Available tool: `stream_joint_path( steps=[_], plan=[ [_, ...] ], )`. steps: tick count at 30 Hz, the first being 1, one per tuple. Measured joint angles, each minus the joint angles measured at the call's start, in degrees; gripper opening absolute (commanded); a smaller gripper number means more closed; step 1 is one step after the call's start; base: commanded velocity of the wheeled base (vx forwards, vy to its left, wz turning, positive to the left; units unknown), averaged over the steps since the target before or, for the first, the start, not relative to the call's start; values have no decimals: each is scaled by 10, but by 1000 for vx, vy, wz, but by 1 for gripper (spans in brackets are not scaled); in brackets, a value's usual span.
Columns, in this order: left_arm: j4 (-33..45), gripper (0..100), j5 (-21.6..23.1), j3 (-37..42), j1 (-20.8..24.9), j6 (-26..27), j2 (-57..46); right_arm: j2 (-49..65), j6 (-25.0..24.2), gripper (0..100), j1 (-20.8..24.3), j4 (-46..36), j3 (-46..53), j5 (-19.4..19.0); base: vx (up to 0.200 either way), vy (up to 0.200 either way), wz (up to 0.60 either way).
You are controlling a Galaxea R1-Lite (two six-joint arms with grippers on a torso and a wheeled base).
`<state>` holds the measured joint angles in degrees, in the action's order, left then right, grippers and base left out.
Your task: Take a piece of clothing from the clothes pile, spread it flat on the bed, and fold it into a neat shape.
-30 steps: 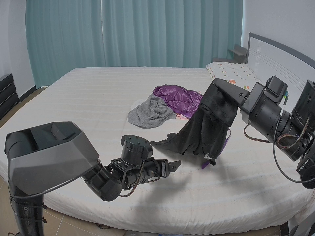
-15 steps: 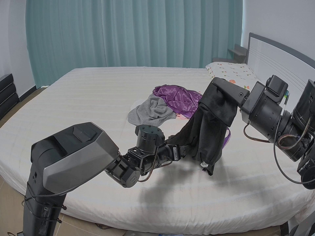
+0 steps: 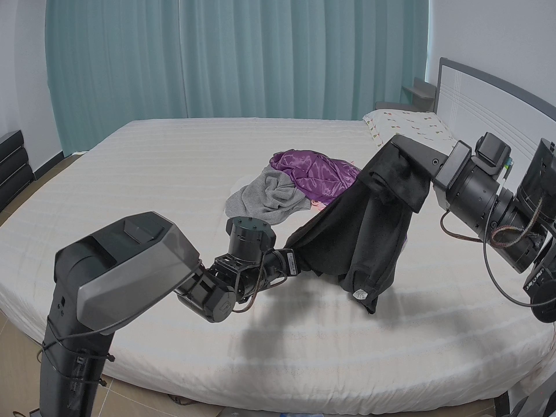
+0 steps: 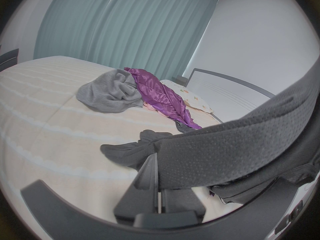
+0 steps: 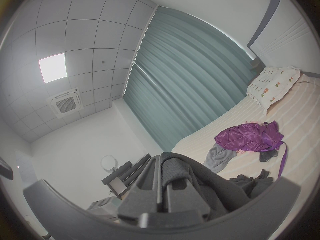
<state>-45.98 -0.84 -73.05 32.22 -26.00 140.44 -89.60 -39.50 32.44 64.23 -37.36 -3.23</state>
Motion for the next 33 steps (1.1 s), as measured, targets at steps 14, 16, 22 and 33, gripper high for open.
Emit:
stream_joint_path(
  steps=[14, 16, 22, 33],
  plan=[
    [70, 0, -1, 95, -39, -2, -165, -59, -2, 0, -87, 8, -57, 3, 0, 0, 0],
    [86, 0, -1, 96, -46, -1, -192, -68, -1, 0, -98, 9, -83, 4, 0, 0, 0],
    [112, 0, -1, 81, -70, 1, -264, -89, 1, 0, -131, 5, -169, 7, 0, 0, 0],
    [116, 0, -24, 127, -90, -24, -334, -124, -4, 0, -149, 9, -153, 4, 0, 0, 0]
  ],
)
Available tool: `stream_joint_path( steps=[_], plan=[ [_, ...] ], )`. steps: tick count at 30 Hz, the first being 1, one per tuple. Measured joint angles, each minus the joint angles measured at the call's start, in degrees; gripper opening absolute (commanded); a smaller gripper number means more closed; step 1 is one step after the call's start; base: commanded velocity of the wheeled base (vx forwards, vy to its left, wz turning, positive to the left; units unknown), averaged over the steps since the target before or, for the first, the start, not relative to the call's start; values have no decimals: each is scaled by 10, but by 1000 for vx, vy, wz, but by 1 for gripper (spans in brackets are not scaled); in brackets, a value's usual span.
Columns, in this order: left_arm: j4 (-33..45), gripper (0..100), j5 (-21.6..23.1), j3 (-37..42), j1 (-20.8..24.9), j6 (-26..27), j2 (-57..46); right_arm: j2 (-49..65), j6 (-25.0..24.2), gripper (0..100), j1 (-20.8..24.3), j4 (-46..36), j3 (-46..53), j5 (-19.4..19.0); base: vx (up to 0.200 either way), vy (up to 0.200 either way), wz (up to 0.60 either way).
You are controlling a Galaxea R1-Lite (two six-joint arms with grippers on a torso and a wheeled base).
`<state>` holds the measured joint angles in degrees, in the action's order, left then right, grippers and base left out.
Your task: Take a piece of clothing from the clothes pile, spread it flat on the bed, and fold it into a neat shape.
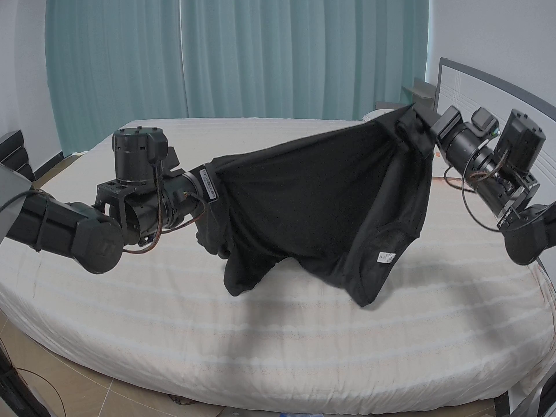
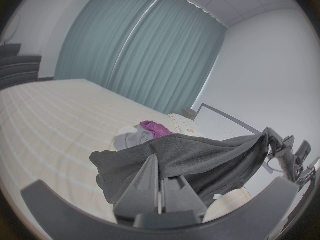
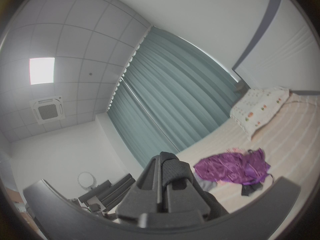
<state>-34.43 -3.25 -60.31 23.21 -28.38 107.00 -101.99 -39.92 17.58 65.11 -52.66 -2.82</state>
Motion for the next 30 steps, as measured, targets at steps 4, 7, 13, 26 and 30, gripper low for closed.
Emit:
stream_joint_path(
  steps=[4, 7, 13, 26, 30],
  plan=[
    [0, 0, -2, 33, 10, -59, -3, -21, -8, 0, 2, 1, 32, -2, 0, 0, 0],
    [-2, 0, 0, 55, 17, -87, -2, -35, -20, 0, 7, 4, 56, -2, 0, 0, 0],
    [-13, 0, 1, 105, 29, -128, 9, -55, -55, 0, 16, 33, 118, -4, 0, 0, 0],
    [-99, 0, 5, 187, 41, -190, 40, -94, -96, 0, 29, 84, 212, 1, -62, 0, 0],
    [-111, 0, 5, 205, 41, -204, 44, -95, -97, 0, 30, 91, 227, 2, -100, 0, 0]
  ],
)
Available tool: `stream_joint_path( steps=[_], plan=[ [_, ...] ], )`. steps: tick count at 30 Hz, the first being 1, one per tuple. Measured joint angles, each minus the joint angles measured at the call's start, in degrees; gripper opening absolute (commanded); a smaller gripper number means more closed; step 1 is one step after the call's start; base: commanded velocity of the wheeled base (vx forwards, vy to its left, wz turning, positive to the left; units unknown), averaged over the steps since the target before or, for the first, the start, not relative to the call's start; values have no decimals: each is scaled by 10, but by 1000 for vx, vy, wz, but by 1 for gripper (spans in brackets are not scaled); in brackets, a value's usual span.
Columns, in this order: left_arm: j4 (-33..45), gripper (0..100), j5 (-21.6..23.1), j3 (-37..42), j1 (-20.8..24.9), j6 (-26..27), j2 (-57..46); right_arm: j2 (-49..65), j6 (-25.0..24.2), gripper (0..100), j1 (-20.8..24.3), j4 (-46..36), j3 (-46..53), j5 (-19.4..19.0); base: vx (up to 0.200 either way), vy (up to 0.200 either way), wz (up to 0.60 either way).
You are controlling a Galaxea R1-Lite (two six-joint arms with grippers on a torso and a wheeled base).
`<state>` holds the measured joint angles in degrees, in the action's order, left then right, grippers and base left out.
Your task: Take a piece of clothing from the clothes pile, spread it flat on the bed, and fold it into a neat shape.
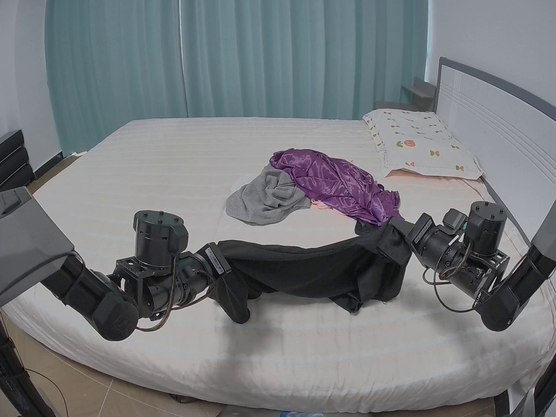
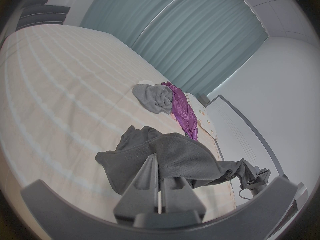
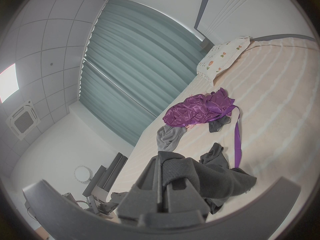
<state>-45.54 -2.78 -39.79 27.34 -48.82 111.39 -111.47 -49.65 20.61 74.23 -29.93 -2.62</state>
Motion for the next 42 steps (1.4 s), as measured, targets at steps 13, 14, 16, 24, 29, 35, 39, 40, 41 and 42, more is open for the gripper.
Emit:
stream_joint_path(
  steps=[13, 14, 16, 24, 29, 35, 39, 40, 41, 42],
  plan=[
    [-45, 0, -4, 23, 0, -12, 4, -1, 0, 0, 1, 27, 27, 0, 0, 0, 0],
    [-45, 0, -4, 22, 0, -17, 4, -1, 0, 0, 1, 27, 27, 1, 0, 200, 0],
    [-46, 0, -1, 23, 0, -24, 3, 0, 0, 0, 2, 28, 27, 2, 0, 200, 0],
    [-47, 0, -2, 22, 0, -25, 0, 1, 1, 0, 4, 56, 34, 7, 0, 200, 0],
    [-47, 0, -3, 22, -1, -24, -4, 1, 1, 0, 5, 59, 35, 13, 0, 200, 0],
    [-47, 0, -4, 25, -1, -23, -18, 1, 1, 0, 5, 60, 33, 14, 0, 200, 0],
    [-46, 0, -4, 26, -1, -23, -27, 1, 1, 0, 5, 61, 32, 15, 0, 200, 0],
    [-46, 0, -5, 26, -1, -23, -29, 1, 1, 0, 5, 61, 31, 15, 0, 200, 0],
    [-46, 0, -4, 26, -1, -23, -30, 1, 0, 0, 4, 61, 31, 15, 0, 200, 0],
    [-47, 0, -5, 26, -1, -22, -31, 1, 0, 0, 4, 61, 31, 15, 0, 200, 0]
  ],
)
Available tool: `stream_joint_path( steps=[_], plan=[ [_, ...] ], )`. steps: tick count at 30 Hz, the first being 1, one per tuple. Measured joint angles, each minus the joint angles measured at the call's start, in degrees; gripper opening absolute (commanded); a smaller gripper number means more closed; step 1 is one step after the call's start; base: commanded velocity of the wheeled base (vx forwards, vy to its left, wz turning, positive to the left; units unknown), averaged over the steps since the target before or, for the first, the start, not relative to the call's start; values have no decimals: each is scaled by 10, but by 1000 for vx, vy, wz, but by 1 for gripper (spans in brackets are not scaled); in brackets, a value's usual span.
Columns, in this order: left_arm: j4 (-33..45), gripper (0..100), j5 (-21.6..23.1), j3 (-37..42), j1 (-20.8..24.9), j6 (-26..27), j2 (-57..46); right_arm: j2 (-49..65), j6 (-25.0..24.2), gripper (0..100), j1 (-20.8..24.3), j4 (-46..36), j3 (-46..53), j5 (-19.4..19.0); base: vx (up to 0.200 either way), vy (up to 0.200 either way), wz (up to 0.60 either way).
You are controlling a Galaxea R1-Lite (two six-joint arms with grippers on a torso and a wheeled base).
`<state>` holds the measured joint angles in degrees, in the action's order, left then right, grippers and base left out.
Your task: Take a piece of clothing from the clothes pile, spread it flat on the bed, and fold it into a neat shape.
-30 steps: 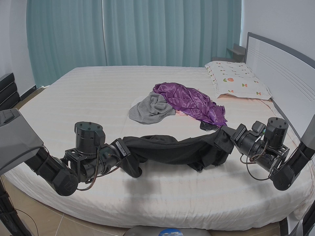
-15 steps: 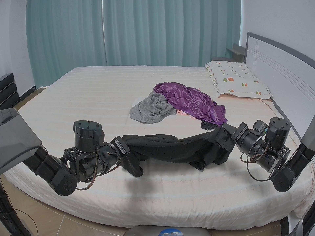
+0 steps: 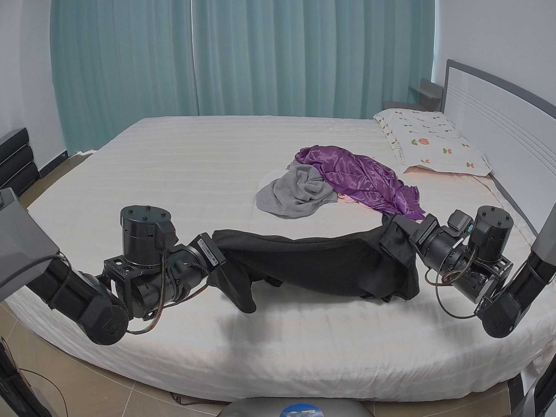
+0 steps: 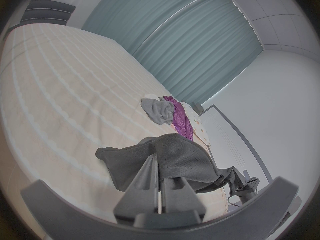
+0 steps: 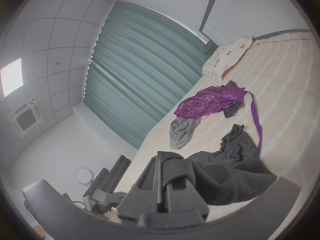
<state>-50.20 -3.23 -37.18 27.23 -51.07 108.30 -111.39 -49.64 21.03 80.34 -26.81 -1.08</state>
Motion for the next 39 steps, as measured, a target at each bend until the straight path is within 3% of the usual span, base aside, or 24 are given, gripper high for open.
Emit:
stream_joint_path(
  steps=[39],
  plan=[
    [2, 0, -2, 0, -3, 2, -17, 0, 1, 0, -2, 23, 1, 5, 0, 200, 0]
  ],
)
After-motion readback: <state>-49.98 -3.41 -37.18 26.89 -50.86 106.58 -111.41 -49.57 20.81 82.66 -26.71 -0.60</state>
